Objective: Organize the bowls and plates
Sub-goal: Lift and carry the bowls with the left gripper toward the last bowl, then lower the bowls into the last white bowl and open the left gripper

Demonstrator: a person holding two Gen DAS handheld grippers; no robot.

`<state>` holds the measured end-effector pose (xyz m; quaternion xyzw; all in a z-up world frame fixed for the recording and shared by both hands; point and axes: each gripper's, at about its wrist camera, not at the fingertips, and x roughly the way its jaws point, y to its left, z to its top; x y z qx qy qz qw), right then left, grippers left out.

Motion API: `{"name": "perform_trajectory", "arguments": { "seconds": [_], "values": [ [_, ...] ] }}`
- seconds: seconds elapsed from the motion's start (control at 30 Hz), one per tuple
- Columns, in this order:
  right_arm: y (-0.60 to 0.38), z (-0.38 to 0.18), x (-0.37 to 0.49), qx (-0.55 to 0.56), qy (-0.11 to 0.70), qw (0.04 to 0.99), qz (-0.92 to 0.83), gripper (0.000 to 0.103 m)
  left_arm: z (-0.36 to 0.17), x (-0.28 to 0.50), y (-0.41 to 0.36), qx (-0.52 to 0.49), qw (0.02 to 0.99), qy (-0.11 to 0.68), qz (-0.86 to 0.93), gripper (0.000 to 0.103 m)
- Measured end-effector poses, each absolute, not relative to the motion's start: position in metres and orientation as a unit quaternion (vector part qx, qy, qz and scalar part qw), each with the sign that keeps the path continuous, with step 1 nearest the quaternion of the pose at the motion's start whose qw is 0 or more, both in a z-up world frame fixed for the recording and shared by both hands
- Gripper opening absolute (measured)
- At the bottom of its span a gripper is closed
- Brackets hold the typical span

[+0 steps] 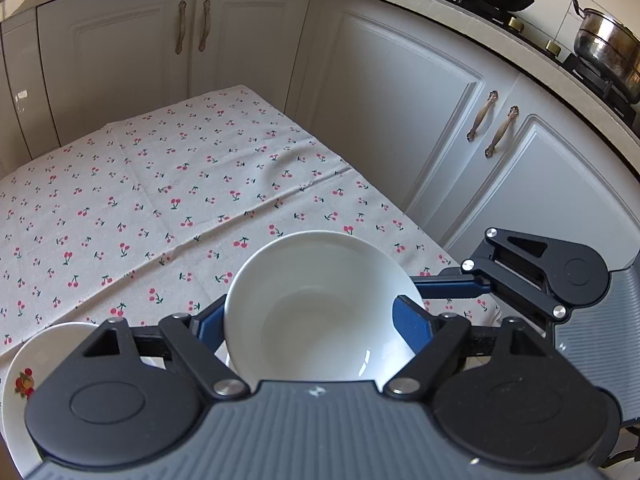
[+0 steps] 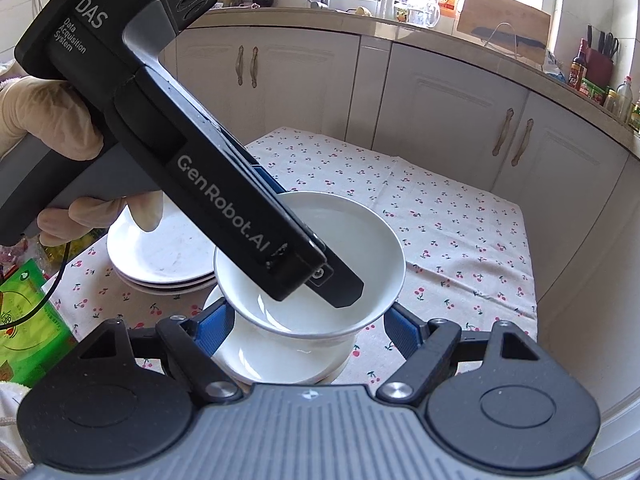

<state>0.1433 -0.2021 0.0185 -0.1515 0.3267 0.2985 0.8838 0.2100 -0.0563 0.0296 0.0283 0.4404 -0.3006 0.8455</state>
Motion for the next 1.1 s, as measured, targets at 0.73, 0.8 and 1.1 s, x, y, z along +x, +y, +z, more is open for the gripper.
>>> {"name": "perform_trajectory", "arguments": {
  "seconds": [0.73, 0.8, 1.1],
  "values": [
    [-0.195, -0.005, 0.14, -0.149, 0.36, 0.868, 0.309, 0.085, -0.001, 0.203, -0.051, 0.031, 0.837, 0.458, -0.298, 0.084],
    [-0.195, -0.005, 0.14, -0.146, 0.361, 0.867, 0.309, 0.085, -0.001, 0.203, -0.051, 0.03, 0.837, 0.458, -0.298, 0.084],
    [-0.196, -0.005, 0.141, -0.142, 0.365, 0.867, 0.308, 0.085, -0.002, 0.204, -0.053, 0.035, 0.837, 0.456, -0.3, 0.084]
  ]
}}
